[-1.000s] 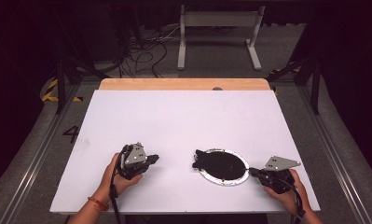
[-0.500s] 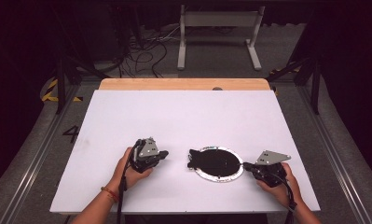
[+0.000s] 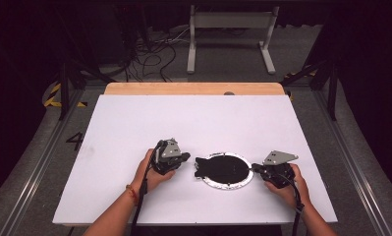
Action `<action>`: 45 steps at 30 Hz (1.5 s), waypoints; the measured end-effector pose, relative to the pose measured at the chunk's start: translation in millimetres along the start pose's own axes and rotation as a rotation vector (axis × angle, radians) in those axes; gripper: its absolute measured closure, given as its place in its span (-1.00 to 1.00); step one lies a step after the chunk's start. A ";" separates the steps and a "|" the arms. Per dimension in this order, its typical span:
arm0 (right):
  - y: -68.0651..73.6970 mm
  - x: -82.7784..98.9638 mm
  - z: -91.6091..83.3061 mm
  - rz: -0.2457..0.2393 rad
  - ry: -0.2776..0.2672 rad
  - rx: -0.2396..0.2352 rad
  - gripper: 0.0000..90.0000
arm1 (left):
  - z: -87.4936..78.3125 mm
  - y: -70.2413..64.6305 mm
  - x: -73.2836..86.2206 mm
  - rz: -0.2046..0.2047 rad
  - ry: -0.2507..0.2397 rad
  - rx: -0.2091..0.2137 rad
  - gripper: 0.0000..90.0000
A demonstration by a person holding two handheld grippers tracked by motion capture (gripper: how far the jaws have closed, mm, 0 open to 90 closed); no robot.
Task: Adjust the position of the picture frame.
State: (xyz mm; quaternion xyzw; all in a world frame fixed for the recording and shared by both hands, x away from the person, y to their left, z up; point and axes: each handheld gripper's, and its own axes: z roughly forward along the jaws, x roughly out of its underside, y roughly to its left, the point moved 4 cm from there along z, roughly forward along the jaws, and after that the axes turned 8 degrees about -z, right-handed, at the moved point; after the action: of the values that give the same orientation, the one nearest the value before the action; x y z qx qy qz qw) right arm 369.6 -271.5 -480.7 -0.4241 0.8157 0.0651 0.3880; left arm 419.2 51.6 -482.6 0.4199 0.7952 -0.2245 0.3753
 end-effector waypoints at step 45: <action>30.0 -12.0 7.4 -0.038 -0.019 -0.028 1.00 | 14.7 -2.7 -13.9 0.074 0.138 0.064 1.00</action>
State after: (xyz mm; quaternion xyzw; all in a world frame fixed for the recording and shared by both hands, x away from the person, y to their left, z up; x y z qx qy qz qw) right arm 355.7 -241.7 -484.2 -0.4443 0.8027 0.0730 0.3912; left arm 428.0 33.3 -480.6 0.4751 0.7958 -0.2061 0.3139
